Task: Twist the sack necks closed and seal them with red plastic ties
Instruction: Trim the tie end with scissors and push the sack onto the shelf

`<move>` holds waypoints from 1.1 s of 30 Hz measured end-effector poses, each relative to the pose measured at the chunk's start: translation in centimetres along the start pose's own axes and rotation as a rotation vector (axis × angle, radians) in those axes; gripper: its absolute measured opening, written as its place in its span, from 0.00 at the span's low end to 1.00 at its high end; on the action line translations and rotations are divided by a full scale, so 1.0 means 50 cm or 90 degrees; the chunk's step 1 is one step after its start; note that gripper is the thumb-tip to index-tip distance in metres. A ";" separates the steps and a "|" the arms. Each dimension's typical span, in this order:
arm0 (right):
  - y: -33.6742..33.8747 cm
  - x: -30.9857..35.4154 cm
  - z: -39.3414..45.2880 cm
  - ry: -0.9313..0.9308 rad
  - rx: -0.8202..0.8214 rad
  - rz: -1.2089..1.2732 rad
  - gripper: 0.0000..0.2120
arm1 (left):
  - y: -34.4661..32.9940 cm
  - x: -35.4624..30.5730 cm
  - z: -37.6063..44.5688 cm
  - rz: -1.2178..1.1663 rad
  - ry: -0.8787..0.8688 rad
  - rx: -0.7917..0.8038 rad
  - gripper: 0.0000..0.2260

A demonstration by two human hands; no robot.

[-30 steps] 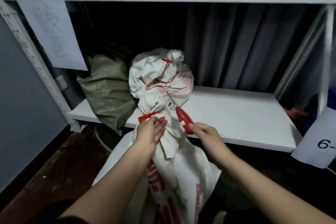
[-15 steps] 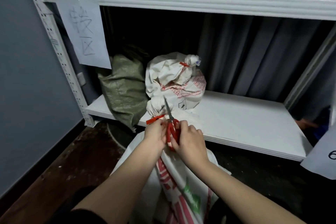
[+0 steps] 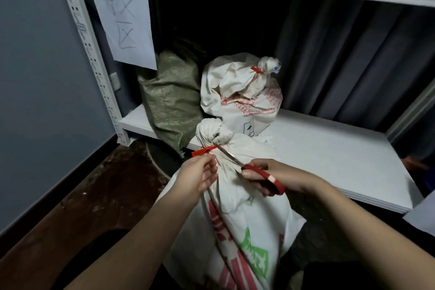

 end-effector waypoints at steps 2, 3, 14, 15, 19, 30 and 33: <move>-0.001 0.018 -0.004 -0.027 0.094 0.032 0.18 | 0.003 -0.003 0.001 0.013 -0.016 0.002 0.08; 0.000 0.026 -0.005 -0.048 0.115 0.052 0.18 | 0.004 -0.004 0.000 0.019 -0.019 0.003 0.08; 0.013 0.085 0.046 -0.186 0.256 -0.150 0.24 | 0.040 -0.020 -0.021 0.073 -0.030 0.035 0.05; 0.009 0.089 0.053 -0.189 0.254 -0.151 0.24 | 0.043 -0.020 -0.024 0.077 -0.029 0.040 0.05; -0.007 0.105 0.086 -0.167 0.264 -0.148 0.22 | 0.047 -0.020 -0.033 0.097 -0.035 0.054 0.06; -0.007 0.119 0.127 -0.181 0.323 -0.131 0.21 | 0.063 -0.019 -0.037 0.138 -0.055 0.046 0.05; -0.003 0.109 0.132 -0.202 0.328 -0.121 0.24 | 0.062 -0.016 -0.043 0.136 -0.053 0.046 0.05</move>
Point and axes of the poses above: each hand's wrist, its own z-axis towards the middle knuckle, its own y-axis out of the back of the hand, x = y × z, the point moved 4 cm from there along z, towards the middle knuckle, and after that the axes turned 6 degrees about z, right-handed, at the moved point
